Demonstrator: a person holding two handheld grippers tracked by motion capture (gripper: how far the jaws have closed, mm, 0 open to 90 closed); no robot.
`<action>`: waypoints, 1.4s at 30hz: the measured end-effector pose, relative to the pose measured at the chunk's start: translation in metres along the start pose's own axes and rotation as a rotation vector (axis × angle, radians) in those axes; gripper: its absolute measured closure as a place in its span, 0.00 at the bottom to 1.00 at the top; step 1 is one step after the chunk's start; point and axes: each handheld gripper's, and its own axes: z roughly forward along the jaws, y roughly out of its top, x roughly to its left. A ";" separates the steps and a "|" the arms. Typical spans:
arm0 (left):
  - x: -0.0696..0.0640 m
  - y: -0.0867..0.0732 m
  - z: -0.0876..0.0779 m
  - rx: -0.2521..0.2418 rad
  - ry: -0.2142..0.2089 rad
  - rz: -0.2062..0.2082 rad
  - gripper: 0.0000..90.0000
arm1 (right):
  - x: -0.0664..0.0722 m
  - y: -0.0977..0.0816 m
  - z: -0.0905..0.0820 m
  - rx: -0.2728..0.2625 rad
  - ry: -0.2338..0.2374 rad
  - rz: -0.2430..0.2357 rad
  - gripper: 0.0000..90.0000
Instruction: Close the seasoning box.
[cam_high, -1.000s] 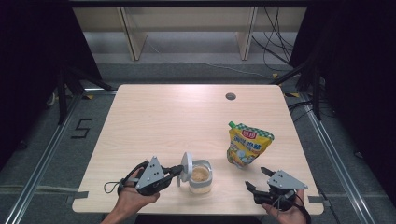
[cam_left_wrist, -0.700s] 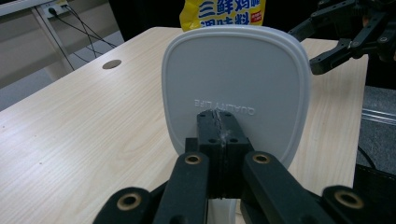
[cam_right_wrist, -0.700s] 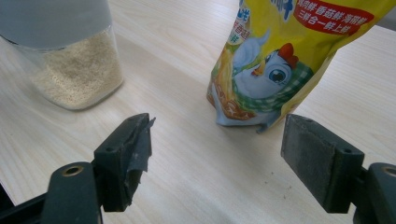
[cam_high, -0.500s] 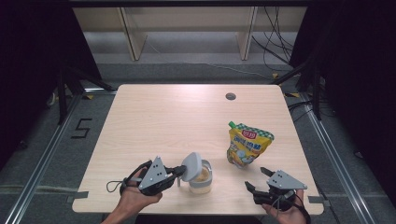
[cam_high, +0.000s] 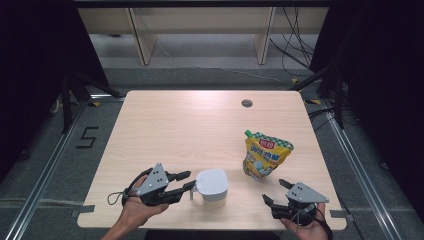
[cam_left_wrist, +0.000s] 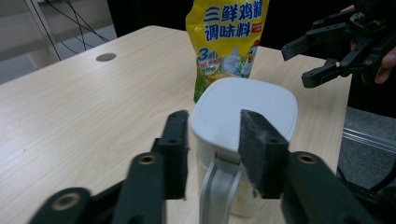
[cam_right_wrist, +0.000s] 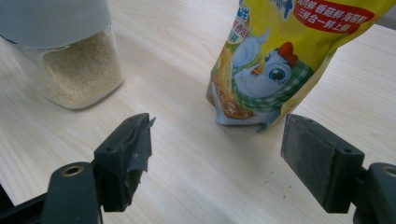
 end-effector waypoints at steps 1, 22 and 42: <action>0.002 -0.002 -0.001 0.006 0.001 -0.015 0.61 | 0.000 0.000 0.000 -0.002 -0.001 0.000 0.28; 0.015 -0.036 -0.009 0.103 0.023 -0.093 0.34 | 0.000 0.000 -0.001 -0.001 -0.004 -0.012 0.29; 0.006 -0.060 -0.001 0.252 0.044 -0.098 0.29 | 0.000 -0.001 0.000 0.025 0.023 -0.004 0.28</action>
